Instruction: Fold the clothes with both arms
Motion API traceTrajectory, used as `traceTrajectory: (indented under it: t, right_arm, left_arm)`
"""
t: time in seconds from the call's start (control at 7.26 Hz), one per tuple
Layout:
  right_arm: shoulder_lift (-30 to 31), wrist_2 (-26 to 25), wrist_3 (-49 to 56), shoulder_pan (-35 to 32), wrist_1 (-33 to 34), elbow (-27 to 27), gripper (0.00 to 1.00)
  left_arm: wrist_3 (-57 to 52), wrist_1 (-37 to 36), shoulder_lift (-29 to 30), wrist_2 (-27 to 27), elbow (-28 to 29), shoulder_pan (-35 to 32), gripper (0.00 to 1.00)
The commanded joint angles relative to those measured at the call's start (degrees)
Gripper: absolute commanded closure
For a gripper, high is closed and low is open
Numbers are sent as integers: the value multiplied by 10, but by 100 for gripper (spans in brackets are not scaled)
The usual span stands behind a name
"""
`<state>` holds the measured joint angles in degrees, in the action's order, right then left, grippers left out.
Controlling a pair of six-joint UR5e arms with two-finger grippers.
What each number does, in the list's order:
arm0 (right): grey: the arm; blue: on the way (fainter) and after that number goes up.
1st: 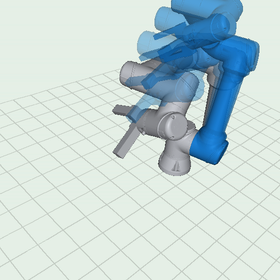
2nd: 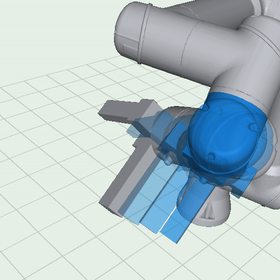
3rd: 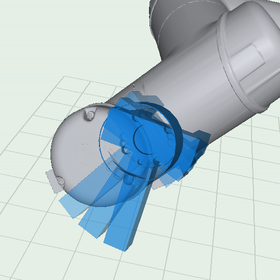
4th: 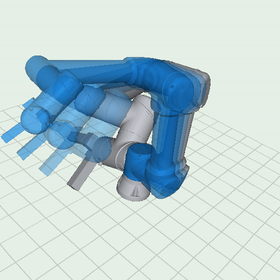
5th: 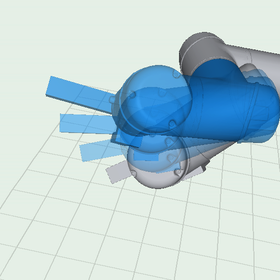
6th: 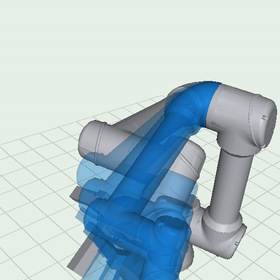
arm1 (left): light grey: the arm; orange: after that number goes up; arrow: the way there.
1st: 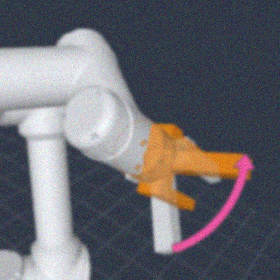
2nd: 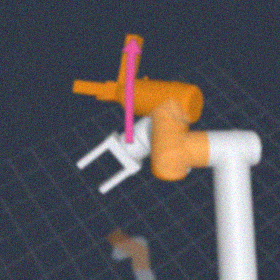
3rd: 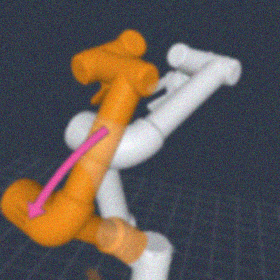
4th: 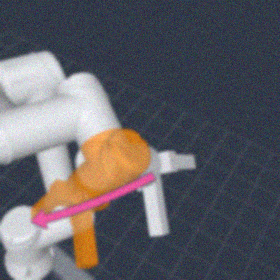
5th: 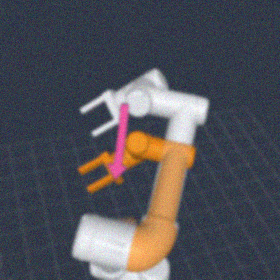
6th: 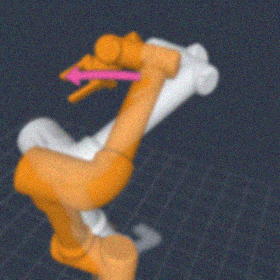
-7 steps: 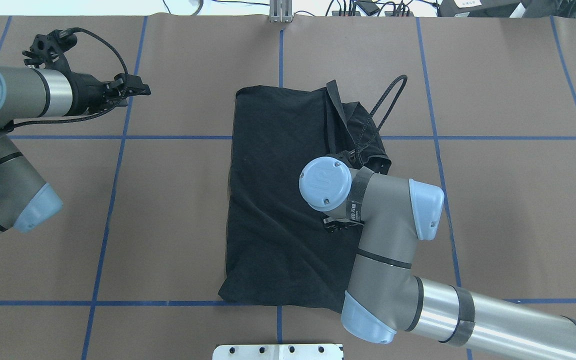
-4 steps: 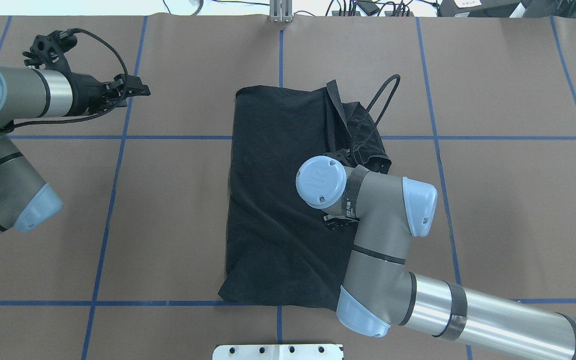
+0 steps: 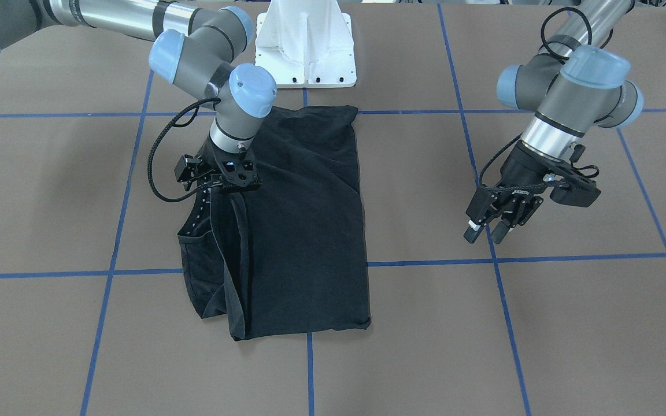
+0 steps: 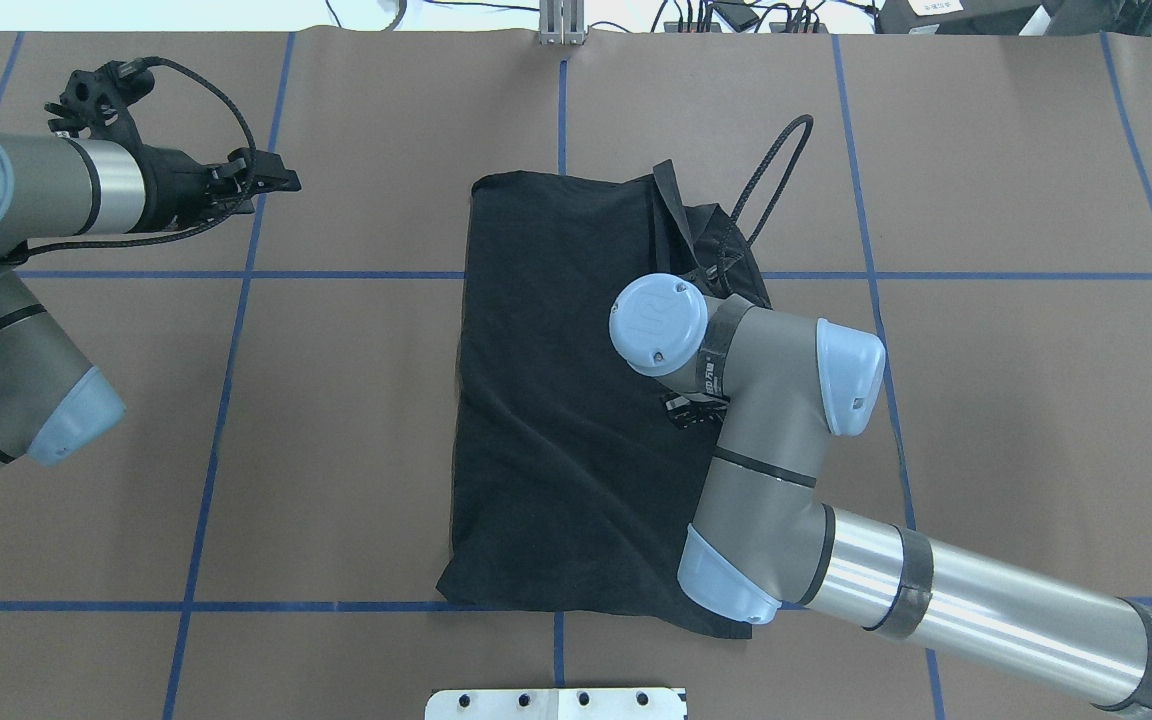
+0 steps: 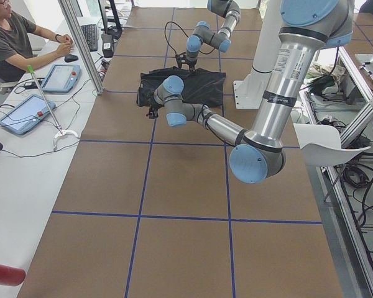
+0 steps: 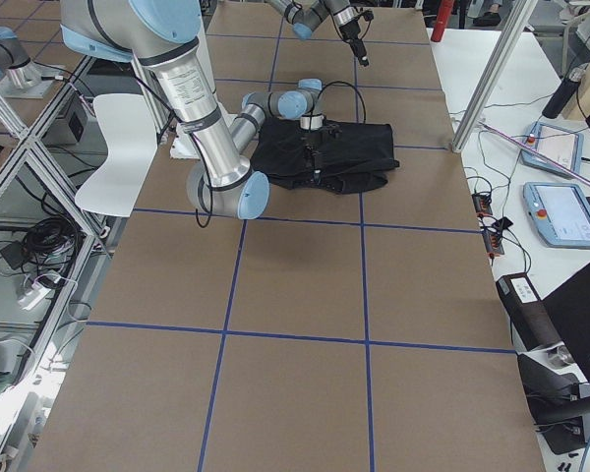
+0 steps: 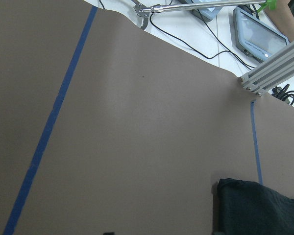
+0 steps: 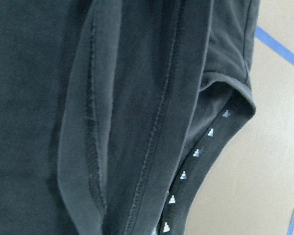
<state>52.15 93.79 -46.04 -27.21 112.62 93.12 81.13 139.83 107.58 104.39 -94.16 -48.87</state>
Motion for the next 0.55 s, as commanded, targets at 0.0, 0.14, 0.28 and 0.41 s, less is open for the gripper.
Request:
traceTrajectory:
  t: [0.0, 0.14, 0.28, 0.41]
  right_arm:
    - [-11, 6, 16, -27, -63, -50, 0]
    - [-17, 7, 26, -40, -64, -58, 0]
    - [-20, 17, 55, -55, -60, -58, 0]
    - [-19, 17, 85, -71, -61, -65, 0]
  left_arm:
    - [0, 0, 0, 0, -1, 0, 27]
    - [0, 0, 0, 0, -1, 0, 27]
    - [0, 0, 0, 0, -1, 0, 27]
    - [0, 0, 0, 0, -2, 0, 27]
